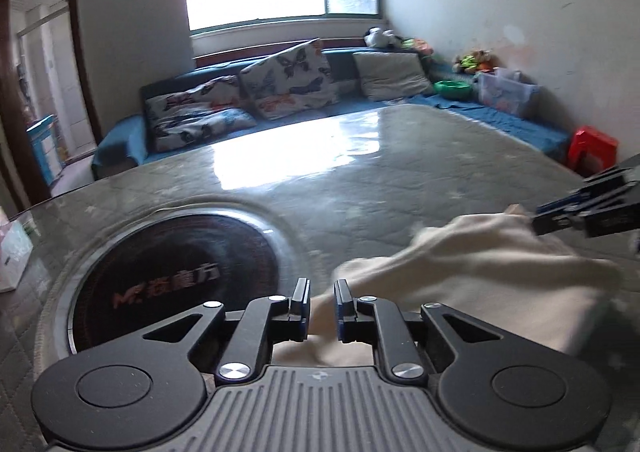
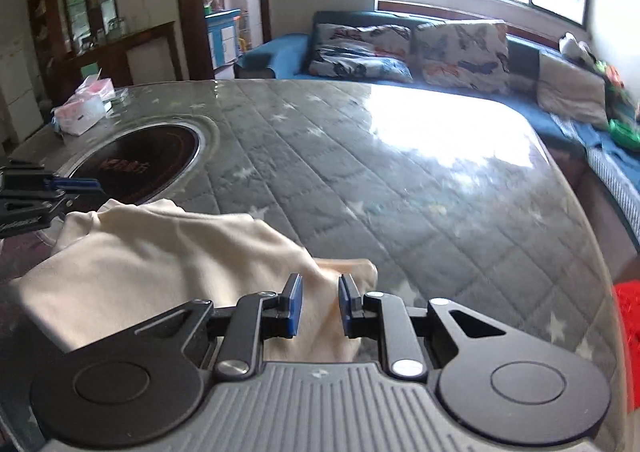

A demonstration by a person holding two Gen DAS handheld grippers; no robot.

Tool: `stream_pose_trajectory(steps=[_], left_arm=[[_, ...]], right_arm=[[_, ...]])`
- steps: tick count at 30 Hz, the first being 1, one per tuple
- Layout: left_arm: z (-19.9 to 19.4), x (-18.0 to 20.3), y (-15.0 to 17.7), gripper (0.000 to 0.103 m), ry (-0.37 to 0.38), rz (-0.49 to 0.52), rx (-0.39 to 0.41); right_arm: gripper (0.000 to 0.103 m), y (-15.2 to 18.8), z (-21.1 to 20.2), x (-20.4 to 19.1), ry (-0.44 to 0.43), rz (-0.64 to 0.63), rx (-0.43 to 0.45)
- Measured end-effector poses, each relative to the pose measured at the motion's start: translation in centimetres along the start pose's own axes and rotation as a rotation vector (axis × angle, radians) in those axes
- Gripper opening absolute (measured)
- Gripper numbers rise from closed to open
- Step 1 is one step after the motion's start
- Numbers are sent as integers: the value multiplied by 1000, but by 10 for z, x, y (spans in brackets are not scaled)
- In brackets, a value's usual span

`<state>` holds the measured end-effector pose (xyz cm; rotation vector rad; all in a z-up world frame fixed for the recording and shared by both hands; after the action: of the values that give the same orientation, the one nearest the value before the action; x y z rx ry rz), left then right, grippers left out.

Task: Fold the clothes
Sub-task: 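Lay the folded hem down on the body and open both grippers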

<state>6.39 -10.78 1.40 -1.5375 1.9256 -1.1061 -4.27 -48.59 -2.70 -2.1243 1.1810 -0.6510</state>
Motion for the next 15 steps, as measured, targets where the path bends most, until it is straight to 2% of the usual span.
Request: stream_pose_trajectory(steps=[2,4,10,13,15], left_arm=[[-3,11,2,28,24,5,-6],[-3,18,7,33,36,8,-13],[10,21,19,33,21,-12,-61],[15,21,21,33,5,-17,-69],[17,20,22,35,-2,-20,-73]], right_arm=[[18,3,1,2,-3,15,1],[21,5,6,3,5,19,2],[21,9,18,6,-22,98,23],[6,9,15,4,-6,95,41],[6,7,9,4,22,85,62]])
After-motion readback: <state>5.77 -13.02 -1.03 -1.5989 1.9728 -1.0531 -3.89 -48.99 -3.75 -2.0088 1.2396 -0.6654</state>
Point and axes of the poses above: each gripper's, at about its wrist camera, not at the fingertips, and z roughly the way its jaws point, x to its right, y to its underside, the point moved 4 cm from there along z, roughly the way its jaws point, and after that the axes turned 14 degrees about -z, right-handed, at the moved point
